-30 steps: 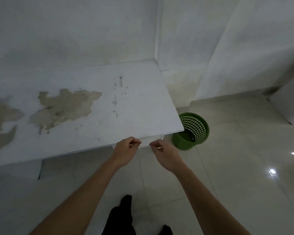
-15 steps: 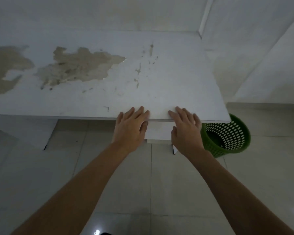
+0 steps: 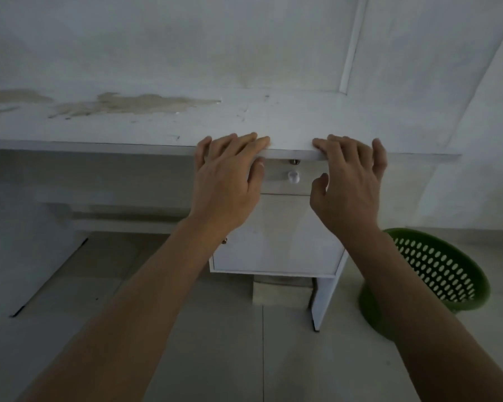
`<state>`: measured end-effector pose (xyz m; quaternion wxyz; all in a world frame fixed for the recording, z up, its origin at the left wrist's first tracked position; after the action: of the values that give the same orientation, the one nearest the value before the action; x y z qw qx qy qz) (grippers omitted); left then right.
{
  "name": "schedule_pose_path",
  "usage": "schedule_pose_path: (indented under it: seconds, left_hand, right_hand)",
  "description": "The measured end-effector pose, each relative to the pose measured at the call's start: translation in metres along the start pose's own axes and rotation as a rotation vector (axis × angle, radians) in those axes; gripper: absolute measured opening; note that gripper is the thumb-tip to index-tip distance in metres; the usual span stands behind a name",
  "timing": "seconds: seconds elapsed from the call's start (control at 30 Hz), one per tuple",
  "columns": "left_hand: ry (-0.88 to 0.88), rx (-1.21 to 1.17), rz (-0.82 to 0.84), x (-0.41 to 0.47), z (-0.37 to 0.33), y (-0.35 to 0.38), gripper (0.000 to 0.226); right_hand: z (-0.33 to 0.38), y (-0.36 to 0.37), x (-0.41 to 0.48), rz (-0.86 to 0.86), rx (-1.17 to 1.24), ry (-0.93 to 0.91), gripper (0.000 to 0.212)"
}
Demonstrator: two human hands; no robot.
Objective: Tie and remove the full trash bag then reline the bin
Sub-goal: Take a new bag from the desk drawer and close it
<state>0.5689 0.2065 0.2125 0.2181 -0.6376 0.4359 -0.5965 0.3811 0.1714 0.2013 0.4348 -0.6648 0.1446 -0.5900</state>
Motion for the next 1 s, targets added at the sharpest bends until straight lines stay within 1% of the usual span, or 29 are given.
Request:
schedule_pose_path:
  seconds: [0.07,0.13,0.2,0.23,0.27,0.3,0.33,0.37,0.4,0.43,0.47,0.53,0.63,0.73,0.87,1.0]
  left_hand:
    - [-0.027,-0.049,0.031,0.003,-0.001,-0.005,0.041]
    - [-0.034,-0.058,0.054,0.005,0.001,-0.01,0.038]
    - [-0.022,-0.059,0.061,0.005,0.003,-0.01,0.036]
    - [-0.024,-0.066,0.061,0.005,0.005,-0.01,0.036]
    - [-0.032,-0.075,0.063,0.006,0.005,-0.01,0.035]
    - [-0.041,-0.081,0.069,0.007,0.005,-0.01,0.035]
    - [-0.047,-0.082,0.079,0.008,0.004,-0.011,0.035]
    - [-0.051,-0.081,0.094,0.009,0.004,-0.011,0.035]
    - [-0.053,-0.085,0.112,0.01,0.005,-0.012,0.035]
    - [-0.055,-0.092,0.13,0.011,0.006,-0.013,0.035]
    - [-0.059,-0.098,0.142,0.012,0.006,-0.013,0.035]
    - [-0.07,-0.1,0.144,0.012,0.005,-0.013,0.035]
    - [-0.083,-0.089,0.143,0.012,0.005,-0.013,0.035]
    - [-0.089,-0.089,0.167,0.013,0.004,-0.014,0.036]
    - [-0.101,-0.106,0.189,0.013,0.004,-0.016,0.036]
    - [-0.12,-0.13,0.227,0.016,0.003,-0.019,0.036]
  right_hand:
    - [0.001,-0.005,0.001,0.021,0.039,0.002,0.055]
    - [0.002,-0.01,-0.002,-0.028,0.163,-0.003,0.054]
    - [0.005,-0.005,-0.019,-0.187,0.39,-0.028,0.045]
    - [0.008,0.005,-0.032,-0.272,0.471,-0.028,0.038]
    - [0.013,0.017,-0.045,-0.309,0.514,-0.001,0.03]
    - [0.018,0.03,-0.055,-0.268,0.533,0.055,0.023]
    - [0.023,0.045,-0.06,-0.144,0.544,0.129,0.018]
    - [0.026,0.059,-0.06,0.013,0.561,0.222,0.02]
    - [0.028,0.073,-0.056,0.156,0.574,0.317,0.028]
    - [0.028,0.082,-0.05,0.238,0.59,0.38,0.037]
    - [0.029,0.087,-0.042,0.259,0.62,0.408,0.042]
    - [0.032,0.087,-0.024,0.216,0.682,0.428,0.042]
    - [0.034,0.087,-0.008,0.115,0.746,0.489,0.031]
    - [0.033,0.087,-0.003,0.054,0.789,0.522,0.025]
    - [0.031,0.084,-0.002,-0.014,0.766,0.45,0.015]
    - [0.034,0.072,-0.017,-0.061,0.647,0.352,0.019]
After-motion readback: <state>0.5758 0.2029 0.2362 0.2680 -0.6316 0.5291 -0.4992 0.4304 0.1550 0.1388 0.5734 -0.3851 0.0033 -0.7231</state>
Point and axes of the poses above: each hand's wrist, its own x-axis towards the middle knuckle, its own y-axis out of the palm, z = x × y, the point moved 3 cm from there along x, towards the middle knuckle, and after that the axes turned 15 degrees about z, right-handed, at the moved point
